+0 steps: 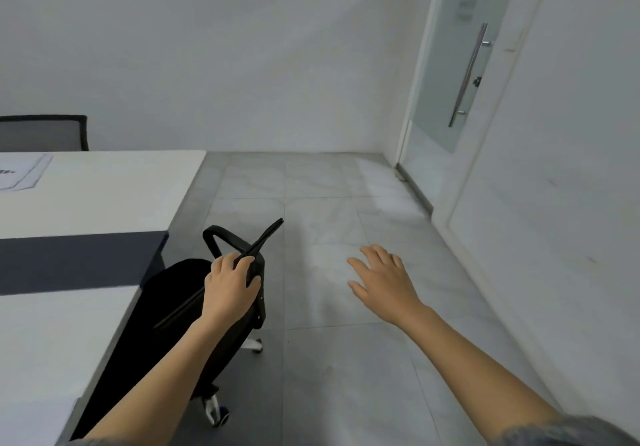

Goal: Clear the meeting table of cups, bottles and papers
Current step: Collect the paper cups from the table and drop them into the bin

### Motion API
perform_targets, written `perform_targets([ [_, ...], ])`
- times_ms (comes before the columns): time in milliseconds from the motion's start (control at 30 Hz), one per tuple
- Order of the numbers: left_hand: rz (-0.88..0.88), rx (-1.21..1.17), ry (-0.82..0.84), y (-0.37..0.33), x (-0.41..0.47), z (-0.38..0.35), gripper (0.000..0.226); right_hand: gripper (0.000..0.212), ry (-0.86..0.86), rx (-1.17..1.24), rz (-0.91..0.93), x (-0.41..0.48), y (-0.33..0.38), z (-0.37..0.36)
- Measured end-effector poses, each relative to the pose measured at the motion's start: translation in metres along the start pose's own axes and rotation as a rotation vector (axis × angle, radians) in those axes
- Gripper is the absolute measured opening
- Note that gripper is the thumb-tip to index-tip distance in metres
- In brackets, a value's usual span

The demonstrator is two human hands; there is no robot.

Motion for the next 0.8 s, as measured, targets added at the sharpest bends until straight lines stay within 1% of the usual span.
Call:
perform_targets([
  [67, 0.022, 0.002, -0.010, -0.002, 0.033, -0.009, 0.046, 0.041, -0.002, -0.053, -0.005, 0.032, -0.016, -0.002],
  [133, 0.047, -0.015, -0.014, -0.005, 0.068, -0.020, 0.045, 0.040, 0.030, -0.056, 0.031, 0.066, -0.030, -0.007],
  [233, 0.082, -0.044, 0.000, -0.012, 0.131, -0.038, 0.047, 0.049, 0.112, 0.017, 0.089, 0.130, -0.055, -0.017],
  [300, 0.097, -0.051, 0.017, -0.018, 0.167, -0.047, 0.047, 0.054, 0.147, 0.026, 0.078, 0.166, -0.072, -0.019],
  [433, 0.112, -0.069, 0.043, -0.033, 0.238, -0.065, 0.047, 0.057, 0.121, 0.109, 0.034, 0.240, -0.111, -0.021],
  [567, 0.117, -0.055, 0.079, -0.044, 0.298, -0.087, 0.047, 0.059, 0.142, 0.135, 0.010, 0.301, -0.148, -0.043],
  [667, 0.136, -0.068, 0.075, -0.057, 0.349, -0.100, 0.046, 0.060, 0.148, 0.158, 0.005, 0.356, -0.181, -0.059],
  [800, 0.142, -0.058, 0.033, -0.076, 0.420, -0.115, 0.042, 0.060, 0.099, 0.198, 0.024, 0.433, -0.223, -0.072],
])
Point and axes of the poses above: each hand's wrist, its own x-axis towards the middle knuckle, its own z-axis out of the back of the hand, y = z × x, the point moved 9 cm from there along x, towards the middle knuckle, and after that the axes turned 4 degrees about x, right-handed, at the moved point
